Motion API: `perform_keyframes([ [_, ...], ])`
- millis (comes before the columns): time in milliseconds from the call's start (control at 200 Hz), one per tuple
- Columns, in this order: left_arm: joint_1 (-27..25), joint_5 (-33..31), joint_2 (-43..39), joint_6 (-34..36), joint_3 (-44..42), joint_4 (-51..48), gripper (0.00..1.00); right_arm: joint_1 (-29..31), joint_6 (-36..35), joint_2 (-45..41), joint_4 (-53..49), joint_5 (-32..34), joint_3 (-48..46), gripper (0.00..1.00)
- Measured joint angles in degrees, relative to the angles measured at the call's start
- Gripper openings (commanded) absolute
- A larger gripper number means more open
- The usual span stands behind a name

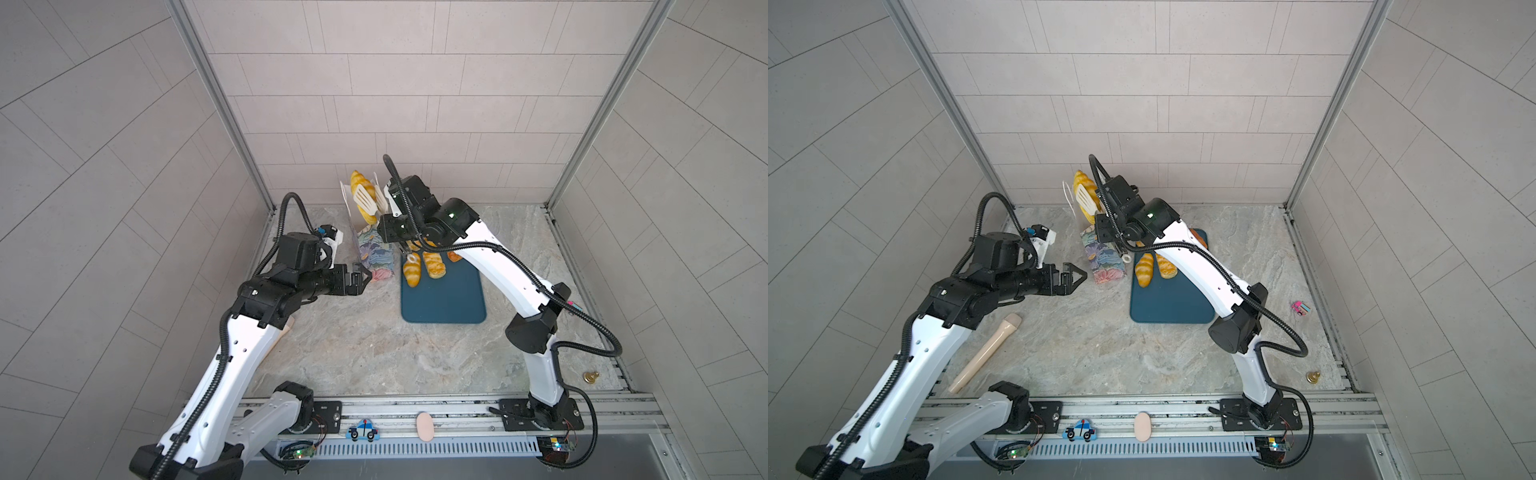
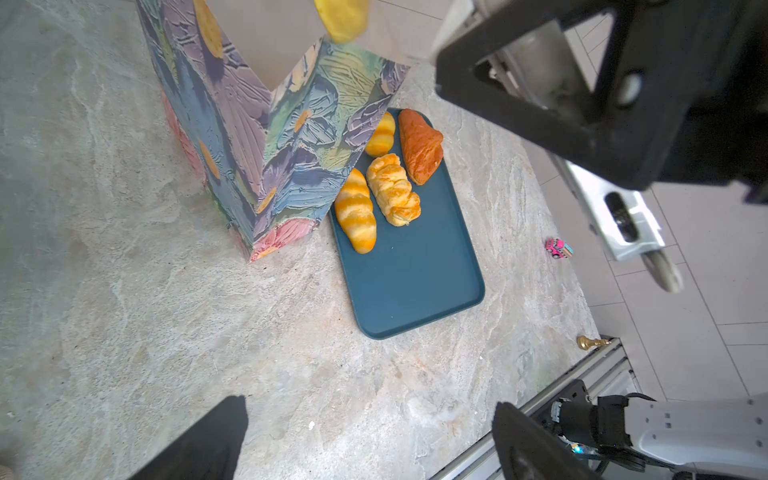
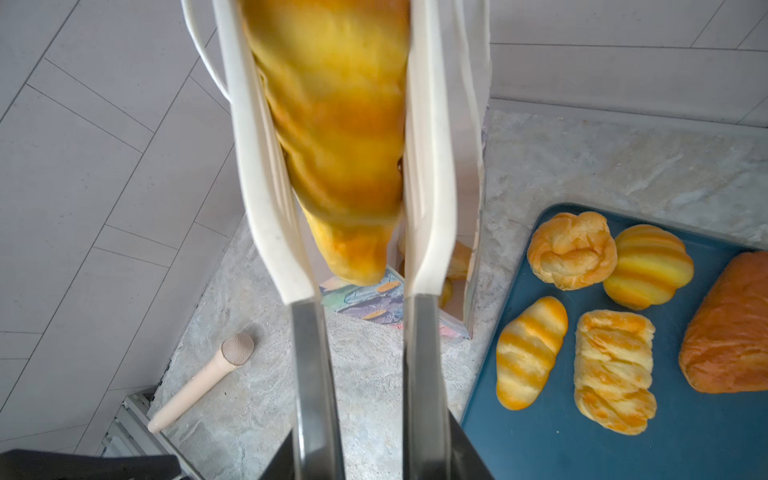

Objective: Place the fake bread into the paper bag
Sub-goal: 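Lift the croissant in the tongs over the bag while the left gripper holds it, then lower the croissant into the bag and open the tongs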

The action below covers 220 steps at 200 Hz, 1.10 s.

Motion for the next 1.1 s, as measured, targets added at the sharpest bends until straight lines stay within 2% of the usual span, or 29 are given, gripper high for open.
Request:
perform_keyframes([
  [250,0.0,0.3,0.0,-0.5,0.0,0.5,1.00,-0.2,-0.7,2.7,-0.2,0.1,3.7,0.41],
  [500,0.0,-1.1,-0.2,-1.5,0.0,1.6,1.00,-0.5,-1.4,3.0,-1.1,3.8,4.0,0.43],
  [1101,0.4,-2.3,-0.4,-2.2,-0.1,2.3,1.00,-1.0,-2.6,4.8,-4.0,5.8,4.0,0.53],
])
